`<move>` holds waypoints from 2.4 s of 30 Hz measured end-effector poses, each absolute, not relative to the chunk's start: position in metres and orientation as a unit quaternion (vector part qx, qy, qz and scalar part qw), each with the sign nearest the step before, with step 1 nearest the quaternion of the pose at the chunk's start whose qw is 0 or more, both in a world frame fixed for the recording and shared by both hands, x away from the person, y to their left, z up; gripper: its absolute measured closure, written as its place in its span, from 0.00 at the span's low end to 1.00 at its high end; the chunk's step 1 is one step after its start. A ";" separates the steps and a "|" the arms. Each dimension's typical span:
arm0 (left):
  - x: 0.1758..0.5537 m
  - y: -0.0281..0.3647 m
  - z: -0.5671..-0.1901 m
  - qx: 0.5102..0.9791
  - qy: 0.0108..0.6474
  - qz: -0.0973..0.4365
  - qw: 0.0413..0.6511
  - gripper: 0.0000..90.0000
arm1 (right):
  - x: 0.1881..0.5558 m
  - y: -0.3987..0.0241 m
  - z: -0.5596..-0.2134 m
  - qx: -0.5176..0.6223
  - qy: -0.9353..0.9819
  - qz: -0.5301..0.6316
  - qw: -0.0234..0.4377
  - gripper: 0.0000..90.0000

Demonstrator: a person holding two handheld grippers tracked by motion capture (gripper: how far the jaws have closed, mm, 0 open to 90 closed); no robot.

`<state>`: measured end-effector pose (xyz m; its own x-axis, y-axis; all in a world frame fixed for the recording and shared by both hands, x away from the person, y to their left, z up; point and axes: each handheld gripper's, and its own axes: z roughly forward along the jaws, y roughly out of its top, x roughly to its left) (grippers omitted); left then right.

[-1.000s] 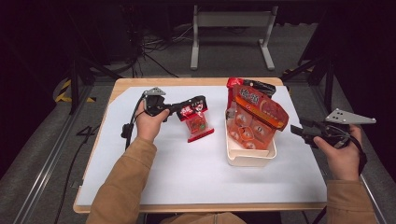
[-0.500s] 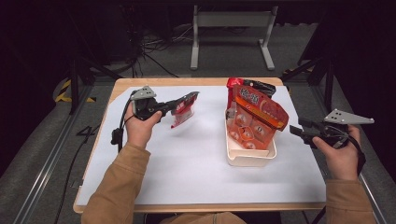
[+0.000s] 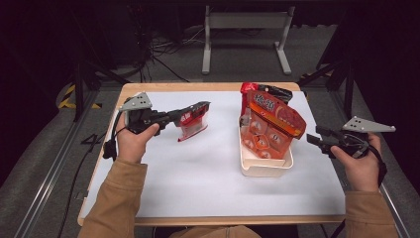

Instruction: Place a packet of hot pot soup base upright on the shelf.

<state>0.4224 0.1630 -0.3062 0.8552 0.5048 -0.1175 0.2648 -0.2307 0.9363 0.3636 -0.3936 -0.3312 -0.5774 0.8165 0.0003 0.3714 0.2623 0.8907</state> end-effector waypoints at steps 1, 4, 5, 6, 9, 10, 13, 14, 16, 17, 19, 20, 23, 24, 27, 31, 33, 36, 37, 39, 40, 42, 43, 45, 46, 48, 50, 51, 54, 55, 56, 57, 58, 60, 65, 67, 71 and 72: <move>0.421 0.164 -0.304 0.782 0.241 0.102 0.566 1.00 | 0.364 -0.394 -0.331 0.393 0.757 0.464 0.239 0.54; 0.415 0.165 -0.298 0.795 0.228 0.093 0.555 1.00 | 0.364 -0.393 -0.332 0.390 0.760 0.464 0.236 0.53; 0.413 0.166 -0.296 0.797 0.223 0.092 0.554 1.00 | 0.364 -0.393 -0.332 0.388 0.761 0.465 0.235 0.53; 0.410 0.166 -0.293 0.799 0.215 0.093 0.555 1.00 | 0.364 -0.393 -0.332 0.387 0.761 0.464 0.234 0.53; 0.406 0.167 -0.290 0.799 0.207 0.087 0.558 1.00 | 0.364 -0.394 -0.331 0.389 0.761 0.463 0.235 0.53; 0.404 0.166 -0.288 0.800 0.202 0.082 0.559 1.00 | 0.364 -0.394 -0.331 0.389 0.761 0.464 0.235 0.53; 0.400 0.166 -0.283 0.805 0.190 0.084 0.555 1.00 | 0.364 -0.394 -0.332 0.388 0.763 0.462 0.233 0.53; 0.398 0.165 -0.282 0.806 0.190 0.079 0.554 1.00 | 0.364 -0.394 -0.332 0.389 0.762 0.462 0.233 0.53; 0.396 0.165 -0.280 0.807 0.192 0.074 0.553 1.00 | 0.364 -0.394 -0.332 0.389 0.763 0.461 0.232 0.53; 0.395 0.165 -0.280 0.808 0.192 0.072 0.553 1.00 | 0.364 -0.394 -0.332 0.389 0.763 0.461 0.232 0.53; 0.395 0.165 -0.279 0.809 0.190 0.069 0.552 1.00 | 0.364 -0.394 -0.332 0.389 0.764 0.461 0.231 0.53; 0.394 0.165 -0.279 0.809 0.190 0.067 0.552 1.00 | 0.365 -0.394 -0.333 0.390 0.764 0.462 0.228 0.53; 0.392 0.163 -0.277 0.811 0.183 0.065 0.551 1.00 | 0.365 -0.395 -0.334 0.390 0.765 0.459 0.227 0.53; 0.390 0.161 -0.276 0.810 0.182 0.065 0.553 1.00 | 0.366 -0.395 -0.334 0.391 0.765 0.459 0.227 0.53; 0.388 0.155 -0.273 0.812 0.170 0.066 0.555 1.00 | 0.366 -0.395 -0.335 0.391 0.765 0.459 0.225 0.53; 0.388 0.146 -0.274 0.812 0.162 0.064 0.557 1.00 | 0.367 -0.395 -0.335 0.392 0.766 0.458 0.224 0.53; 0.389 0.138 -0.275 0.813 0.155 0.059 0.557 1.00 | 0.369 -0.394 -0.336 0.390 0.767 0.458 0.223 0.53; 0.389 0.126 -0.275 0.813 0.142 0.058 0.562 1.00 | 0.371 -0.393 -0.336 0.389 0.768 0.459 0.220 0.53; 0.388 0.123 -0.275 0.813 0.140 0.058 0.563 1.00 | 0.372 -0.393 -0.336 0.388 0.768 0.460 0.219 0.53; 0.388 0.116 -0.274 0.812 0.138 0.054 0.564 1.00 | 0.374 -0.393 -0.336 0.388 0.769 0.460 0.218 0.53; 0.388 0.114 -0.274 0.813 0.136 0.054 0.564 1.00 | 0.374 -0.393 -0.336 0.387 0.769 0.460 0.218 0.53; 0.387 0.108 -0.273 0.814 0.130 0.053 0.564 1.00 | 0.376 -0.392 -0.336 0.386 0.768 0.463 0.216 0.53; 0.387 0.106 -0.273 0.813 0.128 0.051 0.565 1.00 | 0.376 -0.392 -0.336 0.386 0.768 0.463 0.216 0.53; 0.387 0.104 -0.273 0.813 0.125 0.050 0.567 1.00 | 0.377 -0.392 -0.336 0.386 0.767 0.464 0.217 0.53; 0.387 0.101 -0.272 0.813 0.122 0.049 0.567 1.00 | 0.377 -0.392 -0.336 0.386 0.767 0.464 0.217 0.53; 0.386 0.096 -0.270 0.812 0.118 0.049 0.569 1.00 | 0.379 -0.392 -0.335 0.385 0.767 0.466 0.216 0.53; 0.385 0.093 -0.268 0.811 0.113 0.049 0.572 1.00 | 0.380 -0.392 -0.335 0.384 0.767 0.467 0.216 0.53; 0.385 0.092 -0.267 0.812 0.109 0.049 0.572 1.00 | 0.381 -0.391 -0.335 0.383 0.766 0.469 0.215 0.53; 0.383 0.085 -0.263 0.812 0.102 0.051 0.573 1.00 | 0.382 -0.391 -0.335 0.382 0.767 0.469 0.214 0.53; 0.383 0.083 -0.263 0.811 0.099 0.051 0.574 1.00 | 0.383 -0.390 -0.335 0.382 0.767 0.469 0.213 0.53; 0.383 0.081 -0.262 0.811 0.097 0.051 0.574 1.00 | 0.383 -0.390 -0.336 0.381 0.768 0.469 0.214 0.53; 0.383 0.080 -0.262 0.811 0.095 0.051 0.575 1.00 | 0.384 -0.390 -0.336 0.382 0.767 0.470 0.212 0.53; 0.383 0.077 -0.262 0.810 0.095 0.048 0.577 1.00 | 0.384 -0.390 -0.336 0.382 0.767 0.470 0.212 0.53; 0.383 0.073 -0.261 0.810 0.088 0.048 0.577 1.00 | 0.384 -0.390 -0.336 0.382 0.767 0.471 0.212 0.53; 0.383 0.065 -0.260 0.810 0.080 0.046 0.580 1.00 | 0.384 -0.391 -0.335 0.382 0.765 0.473 0.212 0.53; 0.384 0.061 -0.260 0.808 0.076 0.045 0.582 1.00 | 0.384 -0.392 -0.335 0.381 0.765 0.473 0.213 0.53; 0.385 0.053 -0.262 0.808 0.071 0.040 0.583 1.00 | 0.383 -0.393 -0.334 0.382 0.763 0.476 0.214 0.53; 0.386 0.051 -0.262 0.808 0.070 0.040 0.584 1.00 | 0.383 -0.393 -0.334 0.382 0.763 0.475 0.214 0.53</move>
